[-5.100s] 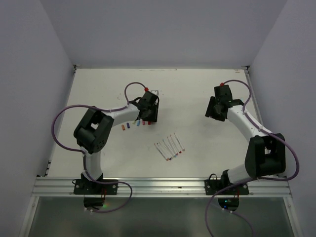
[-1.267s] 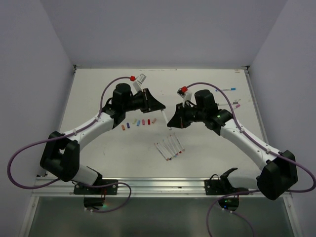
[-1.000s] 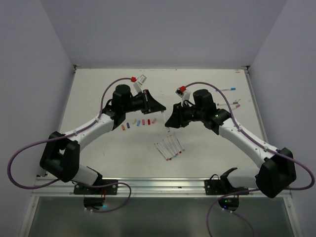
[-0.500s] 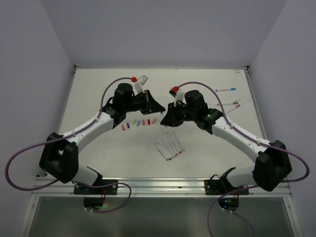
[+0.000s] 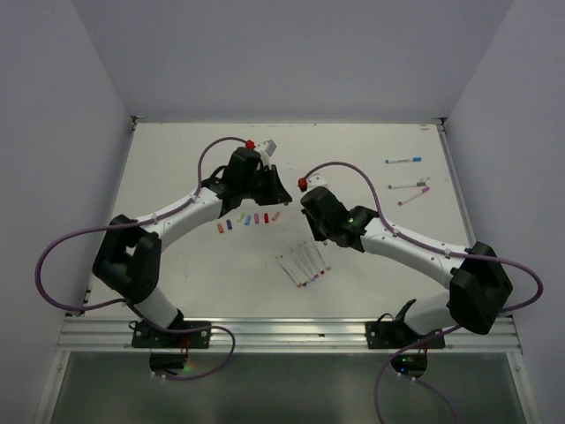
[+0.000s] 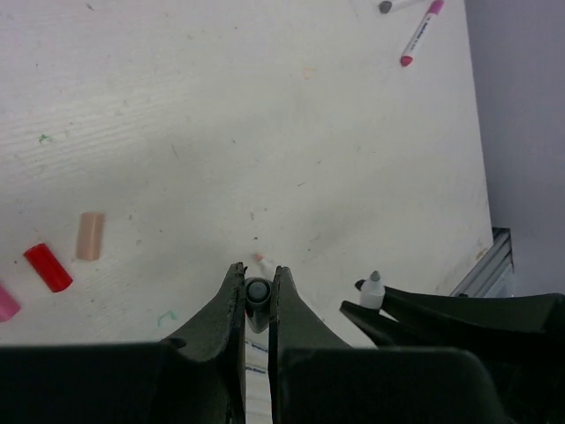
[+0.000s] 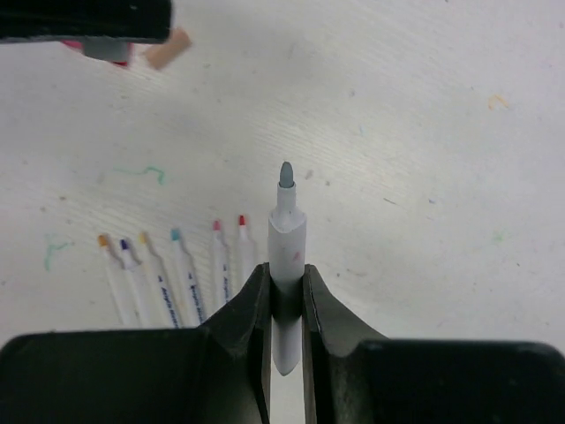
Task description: Open the pen caps
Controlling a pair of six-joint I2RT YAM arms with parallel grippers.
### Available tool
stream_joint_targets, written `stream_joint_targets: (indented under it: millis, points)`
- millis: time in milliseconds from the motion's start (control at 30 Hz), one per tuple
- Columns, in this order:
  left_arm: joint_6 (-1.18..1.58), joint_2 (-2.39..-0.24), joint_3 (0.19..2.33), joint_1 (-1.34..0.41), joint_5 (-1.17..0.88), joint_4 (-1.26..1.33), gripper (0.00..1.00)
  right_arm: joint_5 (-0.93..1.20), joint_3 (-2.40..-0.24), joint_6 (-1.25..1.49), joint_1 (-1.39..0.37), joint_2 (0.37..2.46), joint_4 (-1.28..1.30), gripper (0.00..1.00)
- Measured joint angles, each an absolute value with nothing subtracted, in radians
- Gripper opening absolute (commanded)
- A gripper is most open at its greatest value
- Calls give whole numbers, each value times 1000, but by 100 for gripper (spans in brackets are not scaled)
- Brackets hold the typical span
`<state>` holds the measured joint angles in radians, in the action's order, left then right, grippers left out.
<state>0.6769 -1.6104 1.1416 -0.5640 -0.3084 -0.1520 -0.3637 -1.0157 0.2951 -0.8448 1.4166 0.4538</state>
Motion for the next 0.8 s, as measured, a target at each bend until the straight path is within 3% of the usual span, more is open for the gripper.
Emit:
stream_joint_targets:
  millis: [667,800]
  points:
    - [633,-1880,1251,-596,-278,-196,0,-252,-993,298,-709,1566,575,0]
    - [619,-1935,1304,-607,-255,-223,0,-231,-987,297,-706,1598,569,5]
